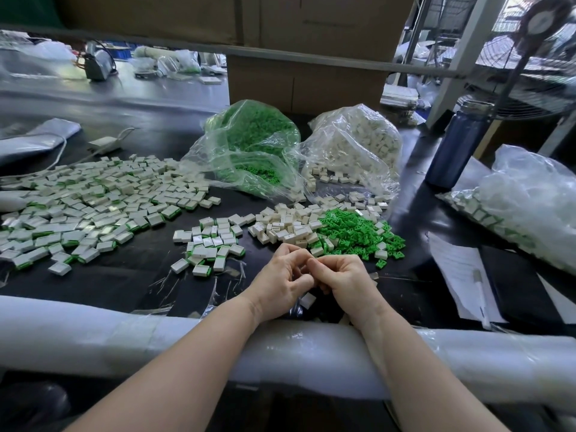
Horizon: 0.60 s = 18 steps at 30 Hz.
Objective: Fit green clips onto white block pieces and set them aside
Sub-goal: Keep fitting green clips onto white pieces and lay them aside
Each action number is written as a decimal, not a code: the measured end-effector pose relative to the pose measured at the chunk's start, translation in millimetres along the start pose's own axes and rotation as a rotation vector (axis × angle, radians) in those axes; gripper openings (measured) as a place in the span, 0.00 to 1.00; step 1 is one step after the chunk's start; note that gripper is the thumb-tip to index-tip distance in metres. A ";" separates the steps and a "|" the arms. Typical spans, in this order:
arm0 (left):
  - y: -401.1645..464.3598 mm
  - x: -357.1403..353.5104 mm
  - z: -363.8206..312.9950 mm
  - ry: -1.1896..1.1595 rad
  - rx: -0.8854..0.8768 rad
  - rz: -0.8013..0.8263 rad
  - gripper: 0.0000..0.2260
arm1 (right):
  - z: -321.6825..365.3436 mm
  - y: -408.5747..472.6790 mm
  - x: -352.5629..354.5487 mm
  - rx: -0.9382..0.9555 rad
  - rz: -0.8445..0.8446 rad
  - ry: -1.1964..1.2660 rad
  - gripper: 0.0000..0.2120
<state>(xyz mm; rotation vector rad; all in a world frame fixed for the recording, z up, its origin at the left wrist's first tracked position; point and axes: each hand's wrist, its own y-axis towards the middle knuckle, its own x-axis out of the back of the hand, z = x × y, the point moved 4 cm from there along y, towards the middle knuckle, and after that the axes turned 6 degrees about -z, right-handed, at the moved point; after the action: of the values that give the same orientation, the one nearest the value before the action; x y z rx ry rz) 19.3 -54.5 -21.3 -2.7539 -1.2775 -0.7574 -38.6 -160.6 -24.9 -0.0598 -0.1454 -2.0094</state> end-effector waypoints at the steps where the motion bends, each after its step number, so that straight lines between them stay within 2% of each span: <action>1: -0.1 0.4 -0.1 -0.007 -0.001 -0.007 0.07 | 0.9 -0.4 -0.5 0.002 0.004 0.017 0.10; 6: 0.3 5.3 -0.2 -0.075 -0.004 -0.069 0.06 | 5.3 -0.4 -0.7 0.033 -0.035 0.071 0.08; 10: 1.0 8.7 0.8 -0.039 0.007 -0.115 0.04 | 4.8 -0.6 5.3 0.011 -0.119 0.090 0.04; 15: 0.9 10.6 2.4 -0.009 0.011 -0.170 0.05 | 7.0 -1.6 7.8 0.006 -0.150 0.047 0.06; 18: 2.0 11.7 3.7 -0.082 0.026 -0.197 0.05 | 7.0 -1.5 8.6 -0.006 -0.158 0.017 0.07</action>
<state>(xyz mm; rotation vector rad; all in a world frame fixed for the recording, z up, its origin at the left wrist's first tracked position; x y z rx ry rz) 28.7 -46.7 -19.1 -2.6926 -1.5813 -0.6374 -43.8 -166.8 -17.1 -0.0358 -0.1370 -2.1671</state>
